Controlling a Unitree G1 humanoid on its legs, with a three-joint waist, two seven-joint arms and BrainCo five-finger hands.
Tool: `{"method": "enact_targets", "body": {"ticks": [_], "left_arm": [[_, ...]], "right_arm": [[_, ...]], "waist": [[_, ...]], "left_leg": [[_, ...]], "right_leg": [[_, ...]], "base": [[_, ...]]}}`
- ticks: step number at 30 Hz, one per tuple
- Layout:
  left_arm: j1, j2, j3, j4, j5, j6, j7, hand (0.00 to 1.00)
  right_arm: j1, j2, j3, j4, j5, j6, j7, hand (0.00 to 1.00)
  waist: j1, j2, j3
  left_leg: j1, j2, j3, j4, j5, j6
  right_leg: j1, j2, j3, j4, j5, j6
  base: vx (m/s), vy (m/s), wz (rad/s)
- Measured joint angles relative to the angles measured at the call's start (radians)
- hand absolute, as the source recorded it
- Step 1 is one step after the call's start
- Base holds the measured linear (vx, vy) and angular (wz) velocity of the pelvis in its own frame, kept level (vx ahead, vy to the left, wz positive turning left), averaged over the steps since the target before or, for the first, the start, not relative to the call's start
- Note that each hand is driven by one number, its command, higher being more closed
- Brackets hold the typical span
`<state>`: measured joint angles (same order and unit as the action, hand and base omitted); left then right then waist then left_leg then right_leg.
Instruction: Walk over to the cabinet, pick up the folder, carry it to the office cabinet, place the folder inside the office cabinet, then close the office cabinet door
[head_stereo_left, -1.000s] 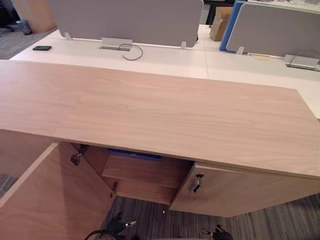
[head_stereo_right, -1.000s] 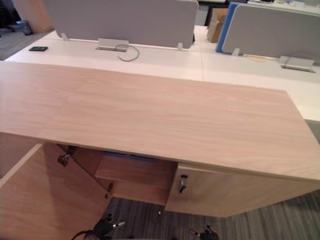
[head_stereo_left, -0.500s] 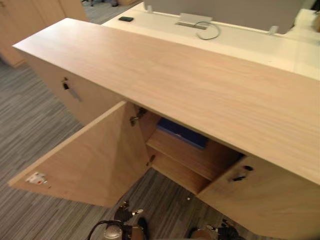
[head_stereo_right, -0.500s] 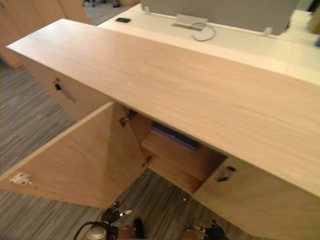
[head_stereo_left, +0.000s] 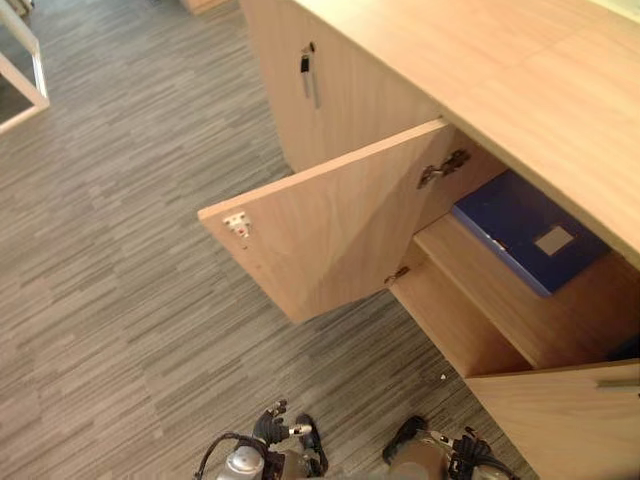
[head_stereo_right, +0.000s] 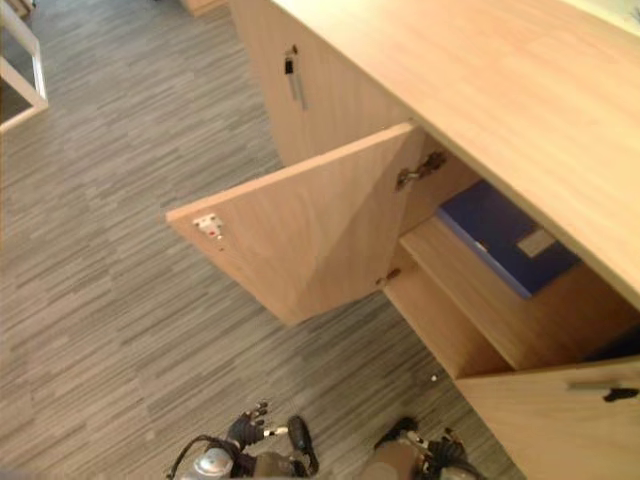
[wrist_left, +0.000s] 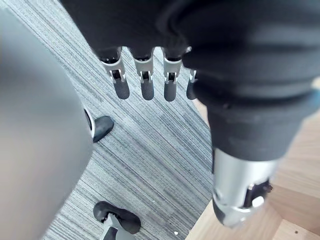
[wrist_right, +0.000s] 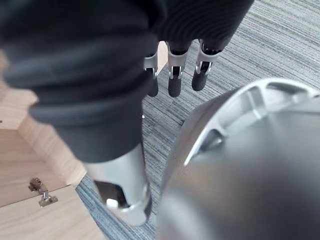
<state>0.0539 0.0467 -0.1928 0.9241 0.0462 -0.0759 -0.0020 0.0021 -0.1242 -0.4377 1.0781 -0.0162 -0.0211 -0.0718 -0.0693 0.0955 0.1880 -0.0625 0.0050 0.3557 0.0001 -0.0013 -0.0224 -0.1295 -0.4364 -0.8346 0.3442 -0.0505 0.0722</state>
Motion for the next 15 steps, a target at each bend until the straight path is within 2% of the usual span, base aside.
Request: {"method": "enact_targets", "body": {"ticks": [4,15], "left_arm": [[0.006,0.028,0.067,0.04,0.0,0.0,-0.001,0.0],[0.02,0.009,0.225,0.089,-0.155,0.01,0.015,0.0]], "right_arm": [[-0.007,0.009,0.032,-0.006,-0.005,0.0,0.002,0.0],[0.001,0.013,0.026,-0.002,-0.005,0.002,0.011,0.0]], "waist": [[0.004,-0.003,-0.003],[0.004,-0.006,-0.014]], "left_leg": [[0.014,0.004,0.018,-0.017,0.007,0.008],[0.048,0.02,0.02,-0.084,0.045,-0.003]], "right_leg": [[0.009,0.034,0.018,-0.059,0.038,-0.001],[0.015,0.075,0.019,-0.074,0.038,-0.002]], "base": [[-0.03,0.037,-0.17],[0.0,-0.01,-0.03]]}}
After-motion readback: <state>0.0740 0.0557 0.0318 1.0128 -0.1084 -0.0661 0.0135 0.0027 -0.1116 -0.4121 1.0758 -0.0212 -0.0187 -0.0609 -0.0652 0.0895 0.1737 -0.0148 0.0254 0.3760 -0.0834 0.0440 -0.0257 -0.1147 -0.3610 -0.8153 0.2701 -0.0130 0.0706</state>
